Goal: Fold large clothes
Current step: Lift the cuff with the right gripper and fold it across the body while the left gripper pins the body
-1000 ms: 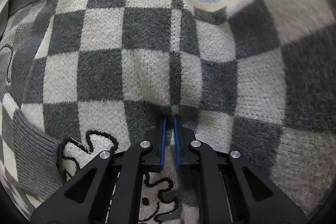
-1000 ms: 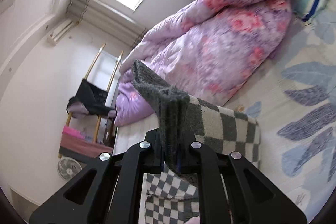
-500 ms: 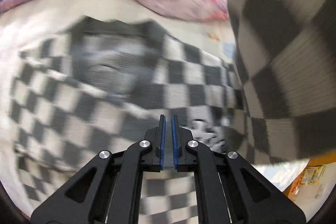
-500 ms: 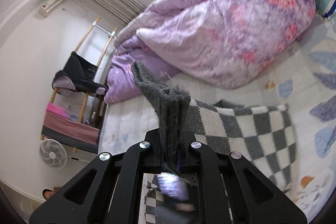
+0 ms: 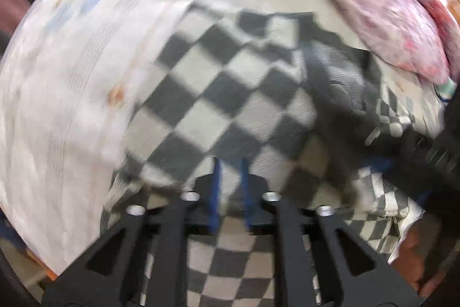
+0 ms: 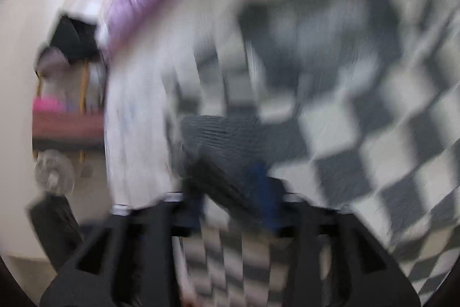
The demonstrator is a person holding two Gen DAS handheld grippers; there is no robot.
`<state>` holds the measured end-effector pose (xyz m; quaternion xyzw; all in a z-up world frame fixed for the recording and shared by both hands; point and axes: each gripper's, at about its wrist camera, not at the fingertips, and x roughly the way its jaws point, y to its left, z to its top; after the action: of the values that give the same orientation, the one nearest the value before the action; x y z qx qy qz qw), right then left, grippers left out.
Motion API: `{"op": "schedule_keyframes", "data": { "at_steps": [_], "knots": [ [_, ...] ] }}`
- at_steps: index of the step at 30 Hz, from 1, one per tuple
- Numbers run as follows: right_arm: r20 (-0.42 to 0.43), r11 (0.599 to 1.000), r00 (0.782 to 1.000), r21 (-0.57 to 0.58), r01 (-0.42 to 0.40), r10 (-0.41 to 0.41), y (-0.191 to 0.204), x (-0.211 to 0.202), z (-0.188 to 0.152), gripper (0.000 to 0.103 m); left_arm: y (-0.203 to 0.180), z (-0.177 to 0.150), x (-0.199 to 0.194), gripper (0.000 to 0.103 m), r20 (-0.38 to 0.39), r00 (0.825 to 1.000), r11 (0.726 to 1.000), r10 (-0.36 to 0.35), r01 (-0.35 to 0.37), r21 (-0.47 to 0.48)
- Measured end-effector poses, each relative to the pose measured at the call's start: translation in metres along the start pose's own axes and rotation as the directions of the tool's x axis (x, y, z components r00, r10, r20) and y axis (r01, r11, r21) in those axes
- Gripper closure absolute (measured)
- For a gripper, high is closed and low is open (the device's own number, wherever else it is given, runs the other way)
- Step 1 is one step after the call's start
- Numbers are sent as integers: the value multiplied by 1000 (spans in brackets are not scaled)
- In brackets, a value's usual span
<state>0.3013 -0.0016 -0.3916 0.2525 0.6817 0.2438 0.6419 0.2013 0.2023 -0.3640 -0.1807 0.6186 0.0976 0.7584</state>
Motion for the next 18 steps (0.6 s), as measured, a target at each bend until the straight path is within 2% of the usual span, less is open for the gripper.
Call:
{"op": "schedule_keyframes", "data": {
  "at_steps": [1, 3, 4, 5, 7, 8, 9, 10, 12, 14, 15, 16, 17, 18],
  "knots": [
    [-56, 999, 998, 27, -27, 28, -9, 12, -6, 61, 6, -2, 0, 63, -3, 1000, 1000, 3, -3, -22],
    [-42, 999, 998, 17, -46, 46, -15, 2, -14, 51, 15, -8, 2, 52, -6, 1000, 998, -12, 12, -65],
    [-27, 999, 999, -3, -36, 36, -17, -9, -17, 29, 17, -10, 3, 49, -15, 999, 996, -29, 28, -87],
    [8, 1000, 1000, -15, -26, 26, -22, -26, -20, 20, 15, -10, 4, 46, -21, 999, 994, -41, 38, -101],
    [70, 1000, 997, -7, -24, 25, -37, -59, -26, 20, 6, -11, 9, 44, -39, 994, 986, -102, 96, -137],
    [79, 1000, 997, 11, -21, 20, -45, -70, -28, 20, -1, -11, 15, 37, -42, 992, 983, -122, 115, -147],
    [94, 998, 996, 59, -17, 12, -61, -89, -31, 20, -7, -11, 18, 31, -42, 989, 978, -138, 130, -160],
    [109, 993, 994, 113, -19, 7, -78, -103, -36, 20, -13, -10, 24, 30, -43, 987, 973, -154, 144, -178],
    [128, 972, 992, 235, -32, 2, -119, -129, -47, 20, -26, -6, 44, 20, -67, 986, 965, -153, 134, -224],
    [151, 940, 988, 341, -21, -32, -161, -151, -61, 20, -36, -5, 62, 20, -93, 985, 959, -146, 118, -259],
    [158, 927, 986, 376, -5, -58, -174, -158, -65, 21, -41, -5, 70, 21, -94, 983, 957, -155, 126, -262],
    [161, 910, 983, 415, 15, -90, -190, -165, -68, 27, -46, -6, 79, 24, -102, 989, 964, -106, 77, -256],
    [171, 890, 978, 455, 26, -116, -209, -171, -71, 38, -48, -5, 85, 41, -102, 993, 969, -61, 35, -246],
    [178, 880, 977, 474, 22, -120, -219, -172, -72, 45, -50, -5, 87, 49, -87, 996, 972, -3, -17, -233]
  ]
}}
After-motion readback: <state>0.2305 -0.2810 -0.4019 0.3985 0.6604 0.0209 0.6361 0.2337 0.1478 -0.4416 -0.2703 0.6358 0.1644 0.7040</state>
